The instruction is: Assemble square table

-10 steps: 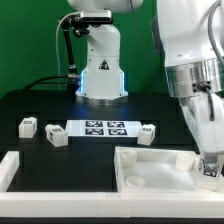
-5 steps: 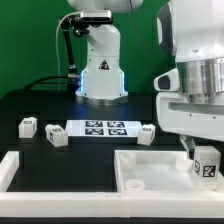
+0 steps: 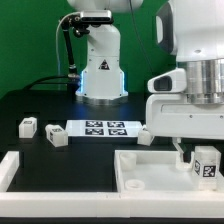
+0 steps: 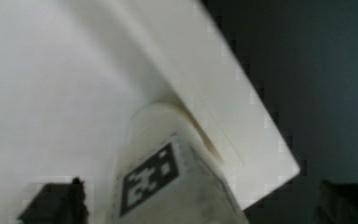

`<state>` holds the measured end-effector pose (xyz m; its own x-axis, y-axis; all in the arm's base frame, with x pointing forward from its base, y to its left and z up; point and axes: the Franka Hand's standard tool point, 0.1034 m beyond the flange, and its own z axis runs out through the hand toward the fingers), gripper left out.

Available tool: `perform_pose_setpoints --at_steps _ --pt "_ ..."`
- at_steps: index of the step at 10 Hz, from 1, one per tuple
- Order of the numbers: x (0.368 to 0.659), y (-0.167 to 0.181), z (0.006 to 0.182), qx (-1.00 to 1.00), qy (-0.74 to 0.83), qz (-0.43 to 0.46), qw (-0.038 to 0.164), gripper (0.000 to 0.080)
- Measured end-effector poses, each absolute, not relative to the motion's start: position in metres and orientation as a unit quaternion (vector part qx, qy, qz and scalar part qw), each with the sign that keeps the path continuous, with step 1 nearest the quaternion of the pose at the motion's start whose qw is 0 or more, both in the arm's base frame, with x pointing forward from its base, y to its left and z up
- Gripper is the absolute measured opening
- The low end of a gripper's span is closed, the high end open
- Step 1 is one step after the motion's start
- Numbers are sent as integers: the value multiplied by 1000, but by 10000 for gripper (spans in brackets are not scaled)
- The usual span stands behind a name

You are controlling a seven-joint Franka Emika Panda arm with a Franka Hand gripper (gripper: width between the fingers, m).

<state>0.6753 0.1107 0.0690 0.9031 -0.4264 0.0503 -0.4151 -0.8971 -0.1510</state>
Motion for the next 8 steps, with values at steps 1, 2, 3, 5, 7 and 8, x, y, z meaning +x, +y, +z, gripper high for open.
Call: perform_pose_setpoints --at_steps 1,2,3,5,7,8 --pt "677 111 69 -968 237 -42 74 649" --pt "677 111 69 -966 245 -42 74 520" --pt "676 110 68 -964 251 -40 73 520" --pt "672 106 65 -943 324 -27 72 294" --pt "672 106 65 -923 377 -22 73 294" --pt "672 105 66 -894 441 -15 76 294"
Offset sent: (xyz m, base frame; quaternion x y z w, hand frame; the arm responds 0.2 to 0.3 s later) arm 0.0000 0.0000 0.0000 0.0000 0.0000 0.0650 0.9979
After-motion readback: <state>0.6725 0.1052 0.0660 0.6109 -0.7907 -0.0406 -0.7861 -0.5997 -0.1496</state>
